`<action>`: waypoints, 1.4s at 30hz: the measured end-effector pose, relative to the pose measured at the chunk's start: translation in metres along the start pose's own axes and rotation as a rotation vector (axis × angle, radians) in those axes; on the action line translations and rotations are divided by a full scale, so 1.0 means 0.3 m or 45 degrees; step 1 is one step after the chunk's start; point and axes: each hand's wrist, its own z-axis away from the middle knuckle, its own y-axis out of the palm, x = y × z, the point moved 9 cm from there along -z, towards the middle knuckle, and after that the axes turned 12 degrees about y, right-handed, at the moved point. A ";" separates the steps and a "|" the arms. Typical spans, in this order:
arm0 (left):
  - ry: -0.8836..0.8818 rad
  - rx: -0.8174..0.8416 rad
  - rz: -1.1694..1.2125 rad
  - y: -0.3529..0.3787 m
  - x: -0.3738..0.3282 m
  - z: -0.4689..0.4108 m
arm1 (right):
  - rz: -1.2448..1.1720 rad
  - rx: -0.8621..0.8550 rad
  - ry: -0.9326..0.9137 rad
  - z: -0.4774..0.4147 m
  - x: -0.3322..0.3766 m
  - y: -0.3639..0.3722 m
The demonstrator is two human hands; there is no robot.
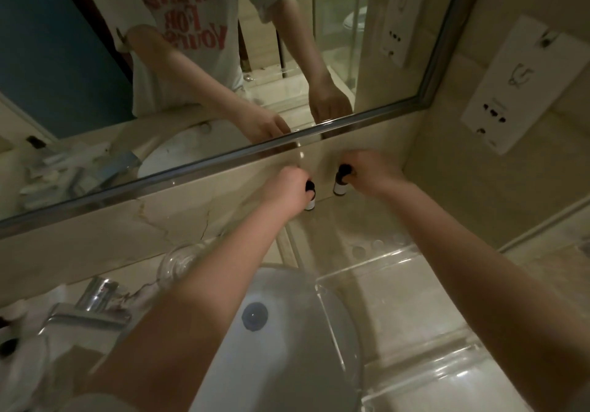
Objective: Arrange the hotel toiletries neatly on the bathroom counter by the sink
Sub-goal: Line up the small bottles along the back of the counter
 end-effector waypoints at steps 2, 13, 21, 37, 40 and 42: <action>0.018 0.007 -0.010 0.007 -0.008 -0.039 | -0.005 -0.035 -0.031 -0.023 -0.002 -0.013; 0.022 0.045 -0.055 0.084 -0.057 -0.178 | 0.069 -0.017 -0.054 -0.065 -0.014 0.012; 0.085 0.026 -0.049 0.087 -0.058 -0.178 | 0.036 -0.018 -0.063 -0.068 -0.013 0.022; -0.011 0.026 -0.030 0.066 -0.038 -0.138 | -0.109 -0.081 -0.087 -0.017 -0.023 -0.007; -0.017 0.002 0.004 0.058 -0.038 -0.121 | -0.128 -0.114 -0.015 0.006 -0.041 -0.028; -0.014 -0.036 0.003 0.046 -0.039 -0.098 | -0.145 -0.121 0.006 0.037 -0.047 -0.031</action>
